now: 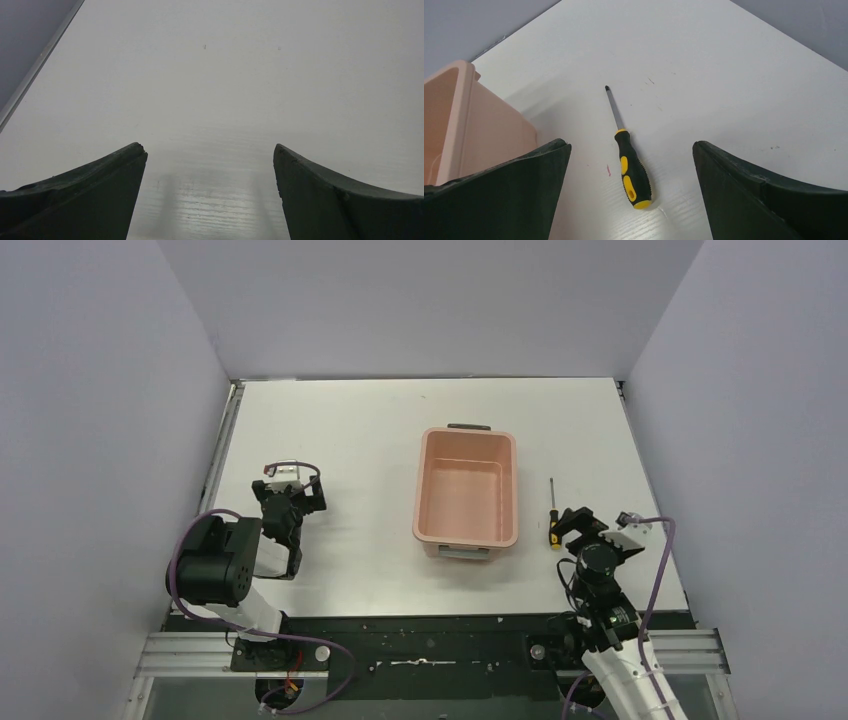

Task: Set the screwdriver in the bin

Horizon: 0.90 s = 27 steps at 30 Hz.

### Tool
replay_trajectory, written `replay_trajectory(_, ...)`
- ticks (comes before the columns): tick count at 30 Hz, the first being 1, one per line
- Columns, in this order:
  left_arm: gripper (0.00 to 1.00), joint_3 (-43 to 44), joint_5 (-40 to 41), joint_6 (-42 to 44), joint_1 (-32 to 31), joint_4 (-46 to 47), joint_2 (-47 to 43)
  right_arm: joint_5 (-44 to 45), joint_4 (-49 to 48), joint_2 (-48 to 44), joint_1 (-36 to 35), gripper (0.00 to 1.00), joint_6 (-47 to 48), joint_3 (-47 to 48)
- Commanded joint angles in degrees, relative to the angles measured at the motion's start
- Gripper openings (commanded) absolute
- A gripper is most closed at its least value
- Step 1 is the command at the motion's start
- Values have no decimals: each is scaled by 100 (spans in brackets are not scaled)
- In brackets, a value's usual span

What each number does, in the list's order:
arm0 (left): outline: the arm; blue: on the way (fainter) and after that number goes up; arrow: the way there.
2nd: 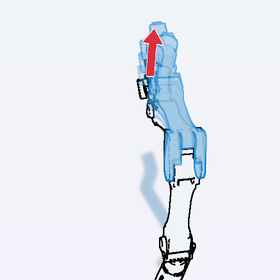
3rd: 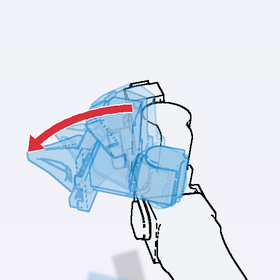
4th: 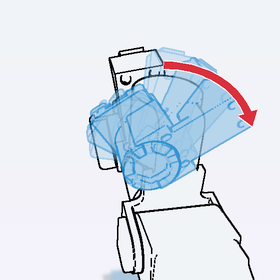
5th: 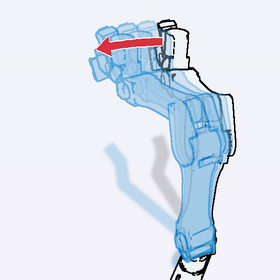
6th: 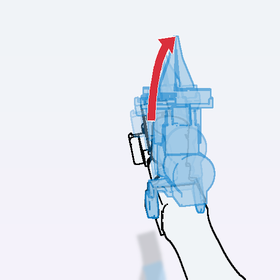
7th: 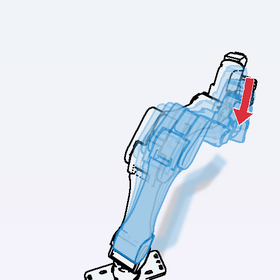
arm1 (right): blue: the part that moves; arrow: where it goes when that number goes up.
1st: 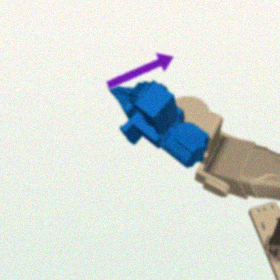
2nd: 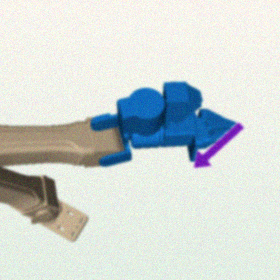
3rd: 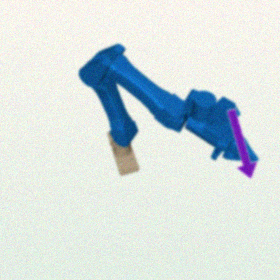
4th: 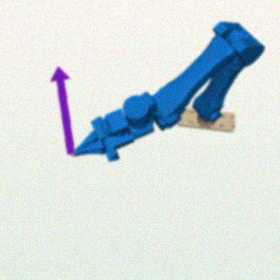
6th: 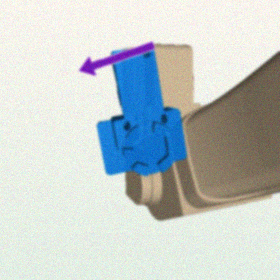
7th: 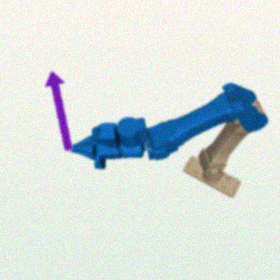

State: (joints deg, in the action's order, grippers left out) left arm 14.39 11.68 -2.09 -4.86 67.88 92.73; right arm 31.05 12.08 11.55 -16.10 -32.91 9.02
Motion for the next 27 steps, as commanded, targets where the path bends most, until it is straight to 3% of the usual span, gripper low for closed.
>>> replay_trajectory(1, 97, 5, -113, 64, 20, 154, -47, 75, -310, 198, 34, 100, 449, 705)
replay_trajectory(5, 97, 2, -112, 61, 21, 155, -51, 377, 18, 964, 35, 100, 837, 2049)
replay_trajectory(10, 97, 5, -108, 63, 20, 157, -49, 223, 1158, 3041, 36, 100, 1515, 4810)
replay_trajectory(15, 97, 10, -111, 62, 21, 153, -46, -593, 3328, 5676, 78, 100, 1969, 8476)
replay_trajectory(18, 97, 11, -111, 66, 20, 157, -49, -1004, 4525, 6998, 236, 100, 2072, 10111)
replay_trajectory(22, 97, 9, -108, 66, 22, 155, -51, -2068, 4935, 7851, 864, 94, 2103, 10301)
replay_trajectory(27, 97, 5, -112, 59, 20, 156, -53, -2663, 4235, 7993, 1392, 80, 2016, 8548)
